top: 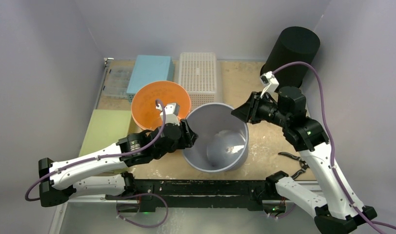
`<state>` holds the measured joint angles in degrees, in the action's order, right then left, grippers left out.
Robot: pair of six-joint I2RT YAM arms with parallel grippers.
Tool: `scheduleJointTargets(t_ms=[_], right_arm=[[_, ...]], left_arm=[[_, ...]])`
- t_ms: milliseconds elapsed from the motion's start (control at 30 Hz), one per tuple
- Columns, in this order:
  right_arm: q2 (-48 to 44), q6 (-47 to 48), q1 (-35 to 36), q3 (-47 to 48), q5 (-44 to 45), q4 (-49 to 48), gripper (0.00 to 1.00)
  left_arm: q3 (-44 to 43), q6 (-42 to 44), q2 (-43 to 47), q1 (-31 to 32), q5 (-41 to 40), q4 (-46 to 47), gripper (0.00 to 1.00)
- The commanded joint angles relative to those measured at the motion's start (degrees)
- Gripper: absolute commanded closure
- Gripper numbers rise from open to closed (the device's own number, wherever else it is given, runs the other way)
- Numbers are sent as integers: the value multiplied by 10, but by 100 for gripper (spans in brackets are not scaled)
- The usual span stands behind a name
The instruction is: Turn the large container upside down
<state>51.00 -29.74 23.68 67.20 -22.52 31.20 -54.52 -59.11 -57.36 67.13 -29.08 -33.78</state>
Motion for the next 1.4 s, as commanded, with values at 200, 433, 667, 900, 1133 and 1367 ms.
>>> scheduleJointTargets(t_ms=[200, 433, 667, 900, 1133, 1367], right_arm=[[10, 40, 6, 96, 184, 75, 100], [19, 42, 6, 96, 160, 64, 100], [11, 53, 6, 129, 298, 69, 100], [14, 118, 6, 160, 431, 43, 100], [17, 214, 6, 137, 488, -12, 100], [18, 255, 37, 77, 564, -54, 100]], left_arm=[[3, 38, 63, 5, 33, 83, 40], [7, 41, 64, 5, 37, 69, 38], [-1, 51, 50, 5, 49, 69, 38], [-2, 61, 58, 5, 55, 70, 38], [-5, 62, 63, 5, 43, 51, 38], [-6, 63, 64, 5, 38, 47, 38]])
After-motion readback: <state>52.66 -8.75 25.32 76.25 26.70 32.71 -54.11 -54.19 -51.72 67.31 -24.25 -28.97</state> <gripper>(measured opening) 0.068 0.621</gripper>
